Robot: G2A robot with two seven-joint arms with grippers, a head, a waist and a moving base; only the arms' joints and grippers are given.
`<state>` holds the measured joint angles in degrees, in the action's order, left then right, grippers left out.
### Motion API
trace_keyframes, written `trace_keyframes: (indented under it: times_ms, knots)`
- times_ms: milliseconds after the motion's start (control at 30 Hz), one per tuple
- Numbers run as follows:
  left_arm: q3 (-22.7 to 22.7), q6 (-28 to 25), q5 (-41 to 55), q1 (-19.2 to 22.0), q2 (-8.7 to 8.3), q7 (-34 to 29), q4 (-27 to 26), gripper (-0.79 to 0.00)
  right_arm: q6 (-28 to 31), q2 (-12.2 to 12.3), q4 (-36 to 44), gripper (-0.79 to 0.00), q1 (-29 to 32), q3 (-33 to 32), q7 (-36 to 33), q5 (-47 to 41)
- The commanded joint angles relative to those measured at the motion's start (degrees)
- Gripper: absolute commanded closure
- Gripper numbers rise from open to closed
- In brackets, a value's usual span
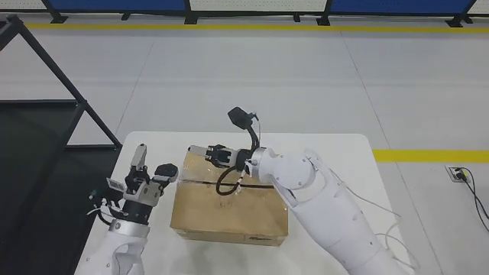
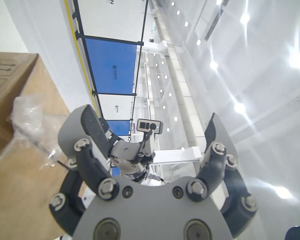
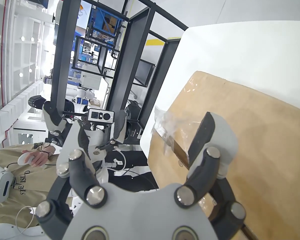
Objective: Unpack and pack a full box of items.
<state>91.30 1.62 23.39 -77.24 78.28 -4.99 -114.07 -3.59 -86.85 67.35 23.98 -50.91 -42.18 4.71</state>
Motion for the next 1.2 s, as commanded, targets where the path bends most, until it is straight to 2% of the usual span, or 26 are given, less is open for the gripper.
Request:
trace_keyframes:
  times_ms: [0,167,400,433,467,500,567,667,733,833,1033,1100,1167]
  knots:
    - [1.5,-2.0,1.5,-1.0,0.09,2.0,-1.6,-0.785,-0.9,-0.4,-1.2,-0.785,-1.8,0.9,-2.9,-0.6]
    - [4.9,-5.4,-0.6,-4.4,0.04,5.3,-3.7,-0.785,-3.0,-1.7,-5.2,-0.785,-6.9,4.2,-9.1,-0.4]
    - [6.1,-7.3,0.4,-7.5,0.04,4.3,-3.3,-0.785,-3.5,-4.0,-10.3,-0.785,-13.9,9.4,-13.4,2.4]
    - [6.1,-7.5,0.9,-7.6,0.06,4.2,-3.3,-0.785,-3.7,-4.3,-11.1,-0.751,-14.8,10.1,-13.5,2.8]
    - [6.1,-7.7,1.3,-7.6,0.07,4.1,-3.3,-0.785,-4.1,-4.7,-11.9,-0.493,-15.7,10.8,-13.7,3.3]
    - [6.1,-8.0,1.5,-7.6,0.07,3.8,-3.3,-0.785,-4.4,-5.2,-12.8,-0.357,-16.5,11.6,-14.0,3.7]
    - [6.2,-8.5,1.9,-7.7,0.06,3.2,-3.5,-0.785,-5.0,-6.0,-14.8,-0.246,-18.0,12.9,-14.2,4.4]
    - [6.6,-8.8,2.2,-8.0,0.03,2.7,-3.7,-0.785,-5.5,-7.1,-17.8,-0.185,-19.8,14.3,-14.0,5.0]
    - [7.0,-9.0,2.6,-8.3,0.00,2.4,-3.9,-0.785,-5.5,-7.8,-19.6,-0.105,-20.8,15.0,-14.2,5.0]
    - [7.5,-9.2,3.1,-8.7,-0.03,1.9,-3.9,-0.785,-6.0,-8.8,-22.2,-0.126,-22.0,15.8,-14.5,5.2]
    - [7.8,-9.5,3.4,-9.1,-0.05,1.5,-4.1,-0.785,-6.5,-10.2,-26.5,-0.108,-23.6,16.6,-15.5,5.1]
    - [7.9,-9.6,3.5,-9.2,-0.06,1.2,-4.2,-0.785,-7.0,-10.6,-27.9,-0.077,-24.1,16.6,-15.7,4.9]
    - [7.9,-9.5,3.5,-9.3,-0.08,1.1,-4.3,-0.785,-7.9,-11.1,-29.1,-0.111,-24.5,16.8,-15.8,5.0]
